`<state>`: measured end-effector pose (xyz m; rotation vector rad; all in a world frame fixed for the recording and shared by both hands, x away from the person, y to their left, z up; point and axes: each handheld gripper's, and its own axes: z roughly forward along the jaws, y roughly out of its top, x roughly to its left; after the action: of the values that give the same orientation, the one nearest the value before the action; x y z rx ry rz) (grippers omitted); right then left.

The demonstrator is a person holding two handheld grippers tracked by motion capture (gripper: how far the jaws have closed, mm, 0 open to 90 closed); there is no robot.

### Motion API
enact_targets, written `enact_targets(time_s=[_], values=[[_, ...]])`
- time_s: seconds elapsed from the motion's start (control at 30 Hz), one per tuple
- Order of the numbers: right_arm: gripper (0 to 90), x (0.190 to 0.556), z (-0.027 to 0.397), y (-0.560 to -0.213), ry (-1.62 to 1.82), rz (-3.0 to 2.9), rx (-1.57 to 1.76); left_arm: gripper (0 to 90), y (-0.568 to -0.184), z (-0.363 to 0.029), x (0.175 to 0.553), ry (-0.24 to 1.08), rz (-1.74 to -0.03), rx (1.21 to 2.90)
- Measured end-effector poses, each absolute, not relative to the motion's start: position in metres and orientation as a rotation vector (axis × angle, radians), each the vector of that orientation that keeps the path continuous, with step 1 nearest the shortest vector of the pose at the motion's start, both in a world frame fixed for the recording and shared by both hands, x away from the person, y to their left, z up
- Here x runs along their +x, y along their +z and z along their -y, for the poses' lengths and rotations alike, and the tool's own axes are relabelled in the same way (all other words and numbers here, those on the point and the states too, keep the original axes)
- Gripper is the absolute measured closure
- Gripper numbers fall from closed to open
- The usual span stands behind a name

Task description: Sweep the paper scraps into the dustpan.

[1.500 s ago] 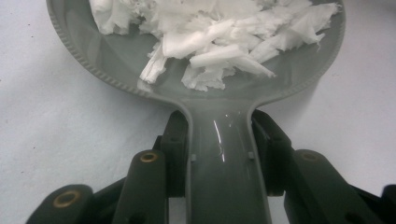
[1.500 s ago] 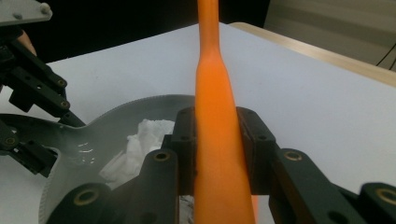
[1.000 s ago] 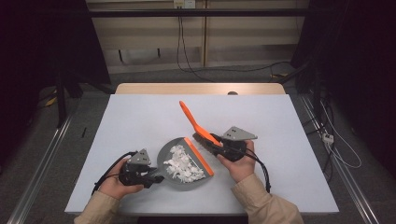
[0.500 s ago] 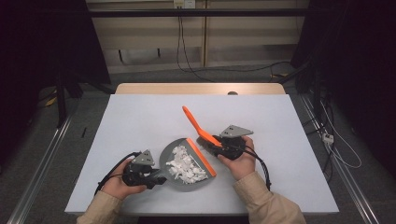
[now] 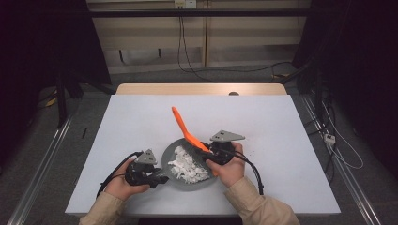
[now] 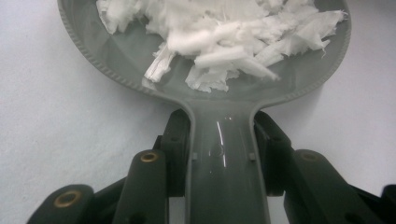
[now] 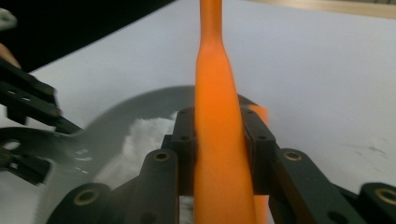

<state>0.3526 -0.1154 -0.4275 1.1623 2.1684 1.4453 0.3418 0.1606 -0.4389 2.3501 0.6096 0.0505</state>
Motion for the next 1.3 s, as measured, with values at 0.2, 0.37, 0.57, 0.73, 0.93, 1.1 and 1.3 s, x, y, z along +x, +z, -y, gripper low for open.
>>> enact_targets(time_s=[0.2,0.37,0.57,0.73,0.93,1.1,1.3], values=[[71.7,0.356,0.120,-0.419,1.416,-2.137,1.113,61.4,-0.442,-0.158,0.342,0.085,-0.647,2.329],[71.7,0.360,0.133,-0.417,1.464,-2.099,1.158,63.3,-0.443,-0.158,0.341,0.082,-0.651,2.303],[71.7,0.363,0.144,-0.409,1.506,-2.050,1.176,63.4,-0.441,-0.164,0.343,0.117,-0.679,2.274],[71.6,0.364,0.146,-0.406,1.514,-2.055,1.176,63.3,-0.442,-0.165,0.344,0.117,-0.699,2.275],[71.6,0.359,0.130,-0.408,1.578,-2.157,1.122,63.2,-0.444,-0.162,0.347,0.117,-0.699,2.288],[71.6,0.360,0.128,-0.414,1.516,-2.189,1.123,63.3,-0.442,-0.167,0.347,0.132,-0.703,2.284],[71.6,0.366,0.145,-0.416,1.492,-2.131,1.175,63.3,-0.439,-0.179,0.343,0.125,-0.698,2.307]])
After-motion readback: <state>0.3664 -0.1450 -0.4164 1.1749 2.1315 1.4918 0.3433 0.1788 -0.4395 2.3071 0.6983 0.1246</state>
